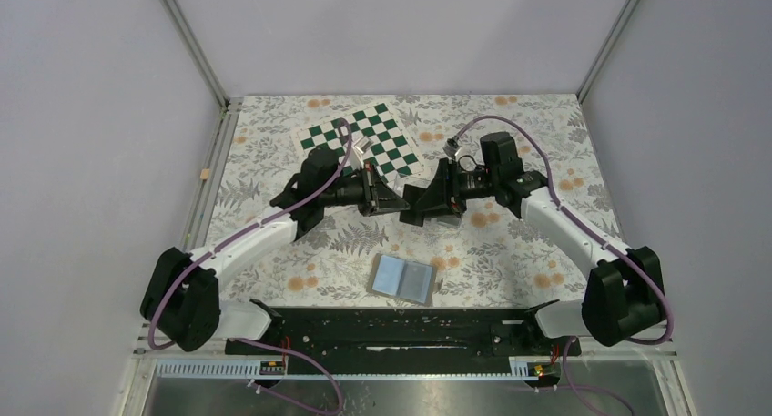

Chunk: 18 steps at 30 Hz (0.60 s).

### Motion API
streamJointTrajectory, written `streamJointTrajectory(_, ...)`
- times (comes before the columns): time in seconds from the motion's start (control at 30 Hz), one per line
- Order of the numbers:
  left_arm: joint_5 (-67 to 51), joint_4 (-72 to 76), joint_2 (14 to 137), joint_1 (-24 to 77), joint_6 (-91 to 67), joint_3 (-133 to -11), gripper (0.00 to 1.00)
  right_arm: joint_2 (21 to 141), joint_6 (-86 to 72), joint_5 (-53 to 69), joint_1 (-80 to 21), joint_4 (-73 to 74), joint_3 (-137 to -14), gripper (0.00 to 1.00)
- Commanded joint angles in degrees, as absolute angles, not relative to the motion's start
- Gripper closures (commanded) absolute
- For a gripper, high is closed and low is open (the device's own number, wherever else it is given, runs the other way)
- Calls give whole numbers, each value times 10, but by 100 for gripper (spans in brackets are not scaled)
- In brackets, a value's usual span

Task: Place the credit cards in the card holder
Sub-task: Pick up the credit card from the storage box.

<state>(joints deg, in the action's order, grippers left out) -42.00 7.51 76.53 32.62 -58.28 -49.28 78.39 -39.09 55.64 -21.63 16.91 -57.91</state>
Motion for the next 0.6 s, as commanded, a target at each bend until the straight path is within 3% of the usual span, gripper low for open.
streamJointTrajectory(0.0,-459,187,713,322,-624,-480,100,777,-546,622,-222,-81,-542,51)
streamJointTrajectory(0.23,-464,235,715,321,-657,-469,100,780,-651,635,-222,-232,-505,64)
streamJointTrajectory(0.57,-461,225,708,319,-651,-460,100,739,-690,636,-202,-272,-473,62)
